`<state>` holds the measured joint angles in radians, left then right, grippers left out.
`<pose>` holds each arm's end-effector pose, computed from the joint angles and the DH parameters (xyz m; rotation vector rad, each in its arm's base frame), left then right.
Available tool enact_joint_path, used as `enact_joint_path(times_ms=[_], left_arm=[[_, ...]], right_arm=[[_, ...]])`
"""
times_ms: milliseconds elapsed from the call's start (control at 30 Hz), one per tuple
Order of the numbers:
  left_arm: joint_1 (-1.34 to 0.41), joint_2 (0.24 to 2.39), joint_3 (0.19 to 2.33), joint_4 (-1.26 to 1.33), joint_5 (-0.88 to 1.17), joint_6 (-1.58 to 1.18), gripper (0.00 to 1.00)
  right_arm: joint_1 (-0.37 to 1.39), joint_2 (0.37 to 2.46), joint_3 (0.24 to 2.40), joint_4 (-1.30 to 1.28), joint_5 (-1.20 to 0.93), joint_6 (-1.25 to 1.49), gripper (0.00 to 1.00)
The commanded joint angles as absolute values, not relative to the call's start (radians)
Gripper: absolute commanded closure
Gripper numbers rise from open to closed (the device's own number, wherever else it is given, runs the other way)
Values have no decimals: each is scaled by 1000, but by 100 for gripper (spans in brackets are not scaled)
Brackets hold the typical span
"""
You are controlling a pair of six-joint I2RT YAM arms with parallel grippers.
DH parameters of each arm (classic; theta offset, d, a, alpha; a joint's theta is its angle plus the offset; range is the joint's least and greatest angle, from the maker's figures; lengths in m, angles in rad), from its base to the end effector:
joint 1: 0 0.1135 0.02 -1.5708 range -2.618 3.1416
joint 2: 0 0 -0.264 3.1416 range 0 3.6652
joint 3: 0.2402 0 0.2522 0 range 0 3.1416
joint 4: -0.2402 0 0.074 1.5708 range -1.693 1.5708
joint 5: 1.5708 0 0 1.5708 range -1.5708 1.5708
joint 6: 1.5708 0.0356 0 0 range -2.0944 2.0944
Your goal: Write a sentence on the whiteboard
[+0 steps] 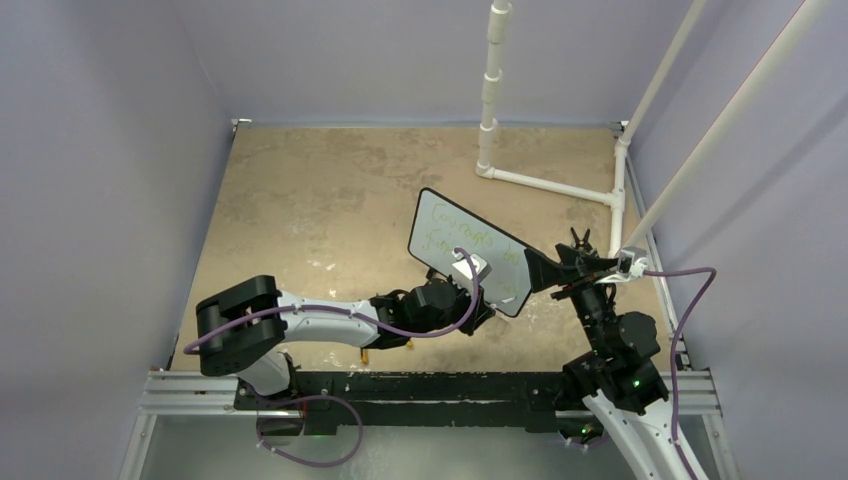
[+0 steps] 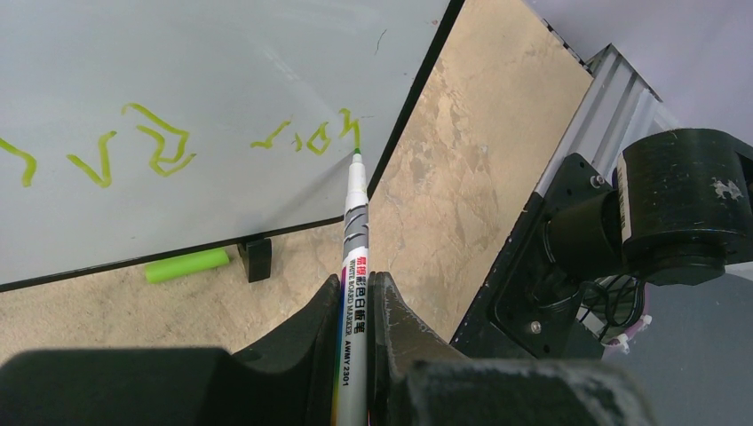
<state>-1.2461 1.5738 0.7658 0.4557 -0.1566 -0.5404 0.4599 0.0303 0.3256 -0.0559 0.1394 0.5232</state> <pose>0.1124 -0.3166 0.2042 0.6063 1.9730 -1.0191 0.0731 0.0307 0.2761 0.1646 1.3615 0.7370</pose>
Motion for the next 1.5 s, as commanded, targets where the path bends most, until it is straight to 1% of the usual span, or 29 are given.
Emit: enact_joint_path(times_ms=[0,1200,1333,1467], left_arm=[[-1247,1571,793,508,-179,-529,100],[-1247,1533,835,516,-182,-494,100],[-1247,1519,810,493,-141,-507,100],[-1252,1476,755,482,-143,-521,100]], right_arm=[[464,23,324,-46,148,526,5],[464,21,324,-47,149,527,4],[465,21,325,-48,150,527,5],[465,20,325,-48,150,526,4]])
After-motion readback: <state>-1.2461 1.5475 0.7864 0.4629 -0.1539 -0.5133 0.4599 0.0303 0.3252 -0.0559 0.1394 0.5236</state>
